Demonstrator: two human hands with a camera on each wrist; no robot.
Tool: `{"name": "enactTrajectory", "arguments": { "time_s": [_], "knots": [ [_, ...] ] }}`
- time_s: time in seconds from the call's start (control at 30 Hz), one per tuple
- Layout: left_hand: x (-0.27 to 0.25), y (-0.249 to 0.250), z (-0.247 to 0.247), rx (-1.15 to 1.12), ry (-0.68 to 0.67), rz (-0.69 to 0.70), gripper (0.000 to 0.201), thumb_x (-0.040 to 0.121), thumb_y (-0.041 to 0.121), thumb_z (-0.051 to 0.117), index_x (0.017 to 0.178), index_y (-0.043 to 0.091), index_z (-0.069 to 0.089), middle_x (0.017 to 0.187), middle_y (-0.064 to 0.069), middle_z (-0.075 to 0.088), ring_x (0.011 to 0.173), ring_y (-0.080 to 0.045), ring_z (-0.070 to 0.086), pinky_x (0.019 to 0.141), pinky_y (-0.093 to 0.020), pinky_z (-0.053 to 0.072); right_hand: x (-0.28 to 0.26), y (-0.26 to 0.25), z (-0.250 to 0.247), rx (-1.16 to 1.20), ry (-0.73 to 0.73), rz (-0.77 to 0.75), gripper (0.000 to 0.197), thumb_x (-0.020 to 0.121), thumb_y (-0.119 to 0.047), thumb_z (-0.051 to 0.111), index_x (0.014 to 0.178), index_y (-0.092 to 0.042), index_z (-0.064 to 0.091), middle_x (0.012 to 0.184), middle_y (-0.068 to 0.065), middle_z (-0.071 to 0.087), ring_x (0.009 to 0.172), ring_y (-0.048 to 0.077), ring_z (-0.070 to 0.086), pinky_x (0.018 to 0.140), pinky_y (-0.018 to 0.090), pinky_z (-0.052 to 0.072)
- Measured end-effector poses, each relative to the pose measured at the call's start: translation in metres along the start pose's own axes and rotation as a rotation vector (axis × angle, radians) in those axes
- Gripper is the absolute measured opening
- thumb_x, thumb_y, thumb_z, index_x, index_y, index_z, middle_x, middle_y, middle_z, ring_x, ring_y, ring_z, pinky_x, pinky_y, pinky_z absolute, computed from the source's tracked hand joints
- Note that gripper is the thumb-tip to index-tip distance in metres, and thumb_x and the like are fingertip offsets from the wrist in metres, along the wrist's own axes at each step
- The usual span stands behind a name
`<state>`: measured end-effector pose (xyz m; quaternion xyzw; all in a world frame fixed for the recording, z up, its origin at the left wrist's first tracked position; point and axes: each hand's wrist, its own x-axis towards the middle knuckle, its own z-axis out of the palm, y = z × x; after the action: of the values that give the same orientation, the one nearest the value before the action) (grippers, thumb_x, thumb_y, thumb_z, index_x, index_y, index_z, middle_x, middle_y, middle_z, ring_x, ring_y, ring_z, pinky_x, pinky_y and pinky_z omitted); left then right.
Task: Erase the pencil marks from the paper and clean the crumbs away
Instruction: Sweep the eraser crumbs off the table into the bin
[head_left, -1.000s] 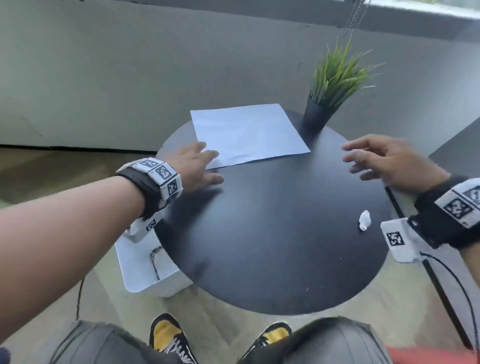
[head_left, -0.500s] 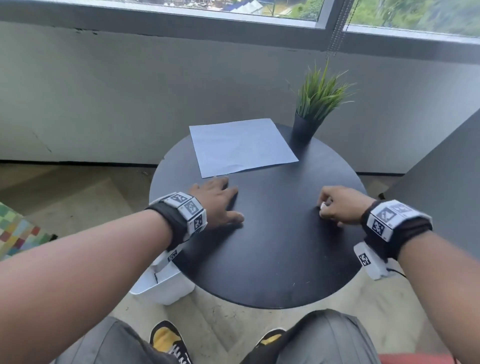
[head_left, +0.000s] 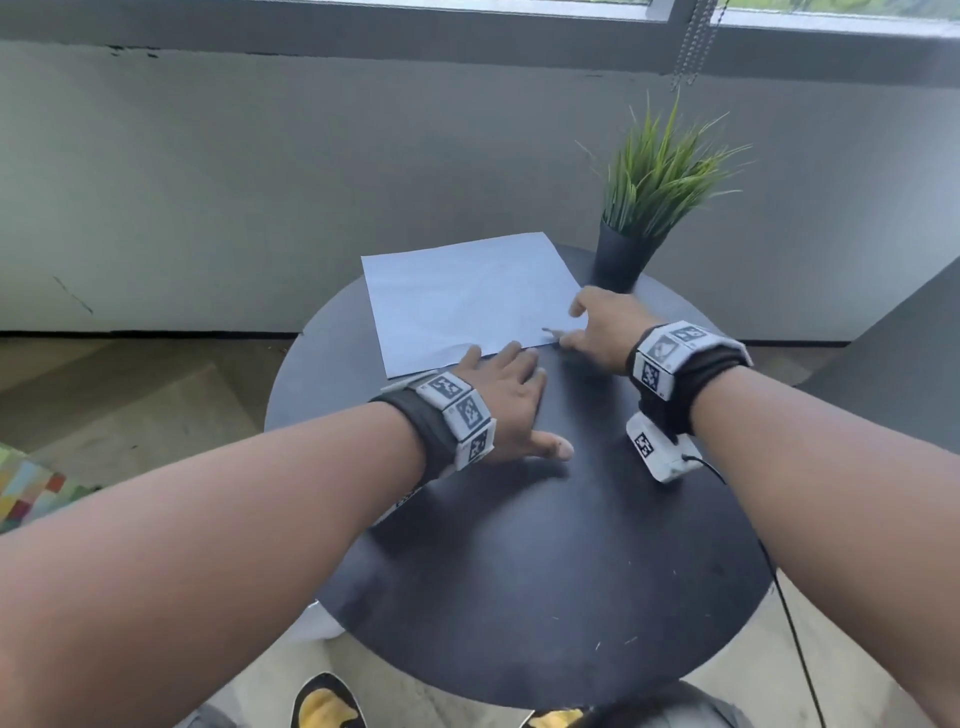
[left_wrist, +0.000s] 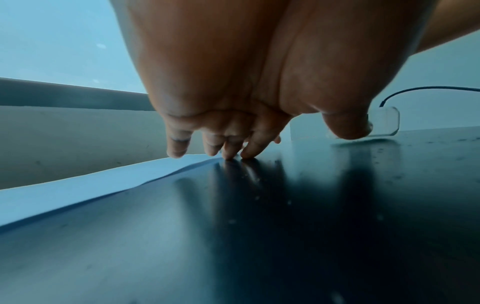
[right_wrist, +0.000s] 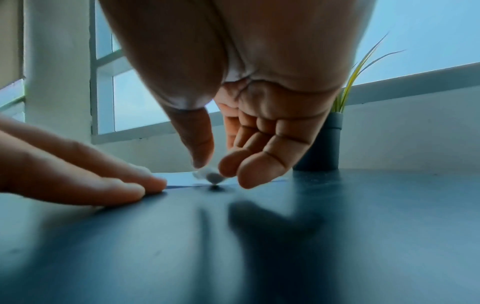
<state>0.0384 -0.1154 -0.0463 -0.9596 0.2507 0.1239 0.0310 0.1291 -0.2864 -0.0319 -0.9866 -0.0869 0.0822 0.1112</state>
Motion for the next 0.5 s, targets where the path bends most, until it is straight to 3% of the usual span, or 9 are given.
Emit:
{"name": "enactTrajectory", "arguments": {
  "time_s": [0.07,0.13,0.2,0.27,0.3,0.33,0.4,0.47,0.5],
  "knots": [
    [-0.011,0.001,0.001,-0.014,-0.050,0.025,0.104,0.081,0.085,0.035,0.151,0.008,0.028,0.162,-0.010,0.015,0.149,-0.024,0.011,0.117,-0.052,0.018,-0.018,0.011,-0.001,0.053,0.003,0.009,0.038,0.087,-0.047,0.062,0.110,-0.017,0.053,0.109,0.011,0.060,0.098,0.030,0.054,0.080,0.033,0.042],
    [-0.028,0.005,-0.003,-0.089,-0.149,0.069,0.103,0.084,0.080,0.041,0.156,0.009,0.020,0.166,-0.009,0.003,0.153,-0.021,0.003,0.122,-0.049,0.012,-0.044,0.019,0.000,-0.104,-0.097,-0.019,0.042,0.090,-0.051,0.052,0.118,-0.021,0.053,0.129,0.012,0.053,0.116,0.032,0.049,0.094,0.037,0.041],
    [-0.044,0.006,-0.012,-0.190,-0.197,0.162,0.087,0.087,0.073,0.045,0.147,0.010,0.041,0.161,-0.010,0.025,0.148,-0.022,0.024,0.118,-0.040,0.023,-0.080,0.018,0.011,-0.220,-0.269,-0.057,0.070,0.085,-0.066,0.040,0.142,-0.026,0.036,0.154,0.009,0.025,0.140,0.033,0.027,0.111,0.050,0.030],
    [-0.057,0.000,-0.021,-0.323,-0.131,0.187,0.066,0.090,0.070,0.045,0.111,0.012,0.069,0.120,-0.009,0.064,0.110,-0.025,0.058,0.094,-0.035,0.043,-0.122,0.005,0.025,-0.263,-0.376,-0.159,0.087,0.080,-0.077,0.031,0.152,-0.031,0.011,0.162,-0.004,-0.003,0.148,0.029,0.002,0.112,0.063,0.020],
    [-0.061,-0.003,-0.023,-0.377,-0.061,0.155,0.059,0.092,0.068,0.046,0.096,0.014,0.071,0.096,-0.006,0.068,0.090,-0.024,0.060,0.083,-0.034,0.046,-0.143,-0.005,0.025,-0.270,-0.401,-0.274,0.086,0.081,-0.077,0.029,0.152,-0.032,0.009,0.162,-0.007,-0.005,0.149,0.026,-0.002,0.111,0.065,0.020],
    [-0.066,-0.007,-0.023,-0.396,0.000,0.104,0.055,0.093,0.065,0.047,0.093,0.015,0.071,0.089,-0.004,0.068,0.085,-0.022,0.060,0.081,-0.033,0.047,-0.157,-0.012,0.022,-0.237,-0.423,-0.411,0.079,0.085,-0.074,0.029,0.151,-0.031,0.018,0.162,-0.006,0.003,0.148,0.024,0.004,0.111,0.063,0.022],
    [-0.078,-0.010,-0.019,-0.361,0.010,0.002,0.050,0.093,0.063,0.050,0.118,0.025,0.068,0.126,-0.001,0.064,0.117,-0.019,0.057,0.102,-0.033,0.042,-0.162,-0.015,0.009,-0.005,-0.416,-0.608,0.057,0.094,-0.060,0.037,0.141,-0.028,0.044,0.150,-0.006,0.041,0.138,0.014,0.033,0.113,0.044,0.031],
    [-0.088,-0.008,-0.013,-0.266,-0.126,-0.022,0.062,0.091,0.065,0.050,0.139,0.026,0.055,0.154,-0.002,0.040,0.141,-0.020,0.037,0.116,-0.035,0.030,-0.142,0.001,0.004,0.138,-0.304,-0.423,0.047,0.096,-0.051,0.047,0.139,-0.032,0.048,0.143,-0.010,0.051,0.132,0.008,0.043,0.114,0.029,0.030],
    [-0.092,-0.005,-0.011,-0.251,-0.174,-0.004,0.062,0.090,0.067,0.049,0.135,0.025,0.059,0.151,-0.002,0.044,0.138,-0.020,0.041,0.114,-0.036,0.033,-0.131,0.008,0.005,0.094,-0.241,-0.275,0.051,0.094,-0.056,0.046,0.140,-0.035,0.043,0.150,-0.007,0.042,0.138,0.013,0.036,0.116,0.033,0.025]
  ]
}}
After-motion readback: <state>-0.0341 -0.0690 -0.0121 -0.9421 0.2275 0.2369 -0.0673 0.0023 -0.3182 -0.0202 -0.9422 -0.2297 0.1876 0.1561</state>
